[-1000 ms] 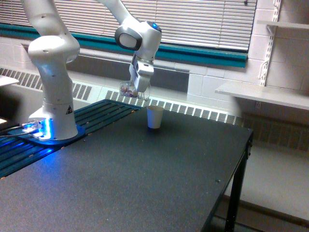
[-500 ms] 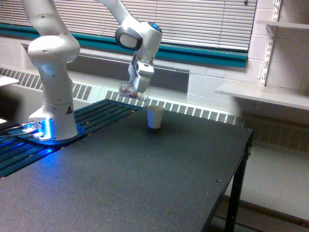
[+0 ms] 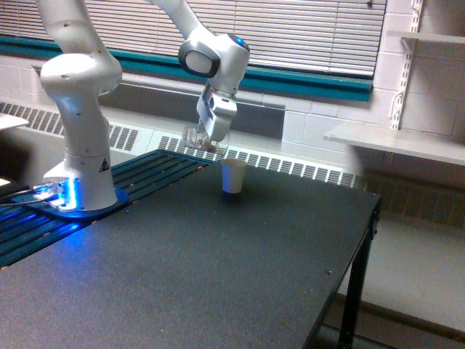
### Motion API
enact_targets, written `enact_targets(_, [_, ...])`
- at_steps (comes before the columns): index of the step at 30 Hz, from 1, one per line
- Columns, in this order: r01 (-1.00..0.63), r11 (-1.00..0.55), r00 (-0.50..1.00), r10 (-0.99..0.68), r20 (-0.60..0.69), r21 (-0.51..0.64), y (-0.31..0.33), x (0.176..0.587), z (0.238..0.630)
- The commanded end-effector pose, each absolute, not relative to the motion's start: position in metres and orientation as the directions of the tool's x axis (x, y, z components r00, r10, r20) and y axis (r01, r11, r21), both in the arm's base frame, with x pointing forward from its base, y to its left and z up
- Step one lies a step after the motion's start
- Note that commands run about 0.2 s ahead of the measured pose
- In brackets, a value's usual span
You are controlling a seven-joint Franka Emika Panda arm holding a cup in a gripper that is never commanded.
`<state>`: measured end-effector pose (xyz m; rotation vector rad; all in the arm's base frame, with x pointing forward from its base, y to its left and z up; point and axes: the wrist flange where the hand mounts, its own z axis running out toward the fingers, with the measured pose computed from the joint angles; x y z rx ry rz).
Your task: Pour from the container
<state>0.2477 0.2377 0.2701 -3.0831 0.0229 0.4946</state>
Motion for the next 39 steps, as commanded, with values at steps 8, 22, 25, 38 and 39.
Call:
enact_targets(8, [0.012,-1.000,0.945,0.017,-0.327,-0.018,0.243,0.250,0.269])
enact_targets(22, [0.016,-1.000,0.946,0.021,-0.322,-0.019,0.244,0.251,0.271])
enact_targets(25, [0.013,-1.000,0.947,0.019,-0.319,-0.022,0.245,0.251,0.272])
enact_targets(38, [0.006,-0.999,0.958,0.022,-0.287,-0.054,0.243,0.253,0.281])
enact_targets(39, [0.007,-0.998,0.958,0.022,-0.287,-0.055,0.243,0.253,0.281])
